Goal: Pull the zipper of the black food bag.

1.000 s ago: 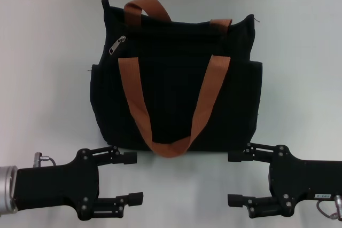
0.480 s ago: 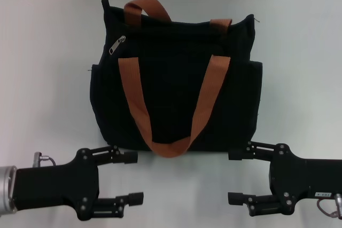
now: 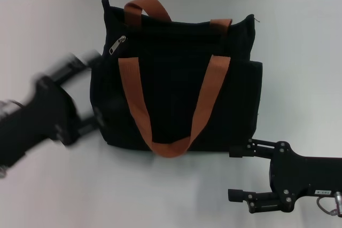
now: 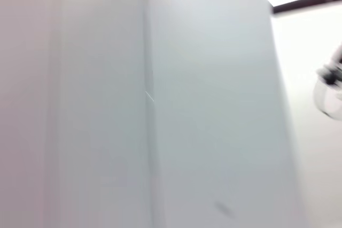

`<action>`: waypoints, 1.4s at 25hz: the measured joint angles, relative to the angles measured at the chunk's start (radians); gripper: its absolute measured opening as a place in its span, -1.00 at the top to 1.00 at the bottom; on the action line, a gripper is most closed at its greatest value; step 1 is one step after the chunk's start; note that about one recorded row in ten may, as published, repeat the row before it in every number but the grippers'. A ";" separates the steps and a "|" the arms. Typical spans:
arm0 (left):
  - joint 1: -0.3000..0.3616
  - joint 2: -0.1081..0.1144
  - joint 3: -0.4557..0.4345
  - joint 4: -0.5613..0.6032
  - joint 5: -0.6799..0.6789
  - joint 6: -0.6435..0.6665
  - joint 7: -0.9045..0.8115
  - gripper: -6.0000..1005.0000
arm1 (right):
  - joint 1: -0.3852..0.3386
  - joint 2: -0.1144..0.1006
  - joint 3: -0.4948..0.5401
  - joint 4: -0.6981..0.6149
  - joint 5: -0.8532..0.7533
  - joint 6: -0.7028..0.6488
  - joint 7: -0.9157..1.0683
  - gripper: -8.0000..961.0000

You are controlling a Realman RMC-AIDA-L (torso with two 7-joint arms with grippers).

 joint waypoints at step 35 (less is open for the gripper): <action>-0.116 0.019 -0.326 0.157 0.370 -0.441 -0.060 -0.45 | -0.002 -0.005 0.015 -0.009 0.001 -0.006 0.013 -0.71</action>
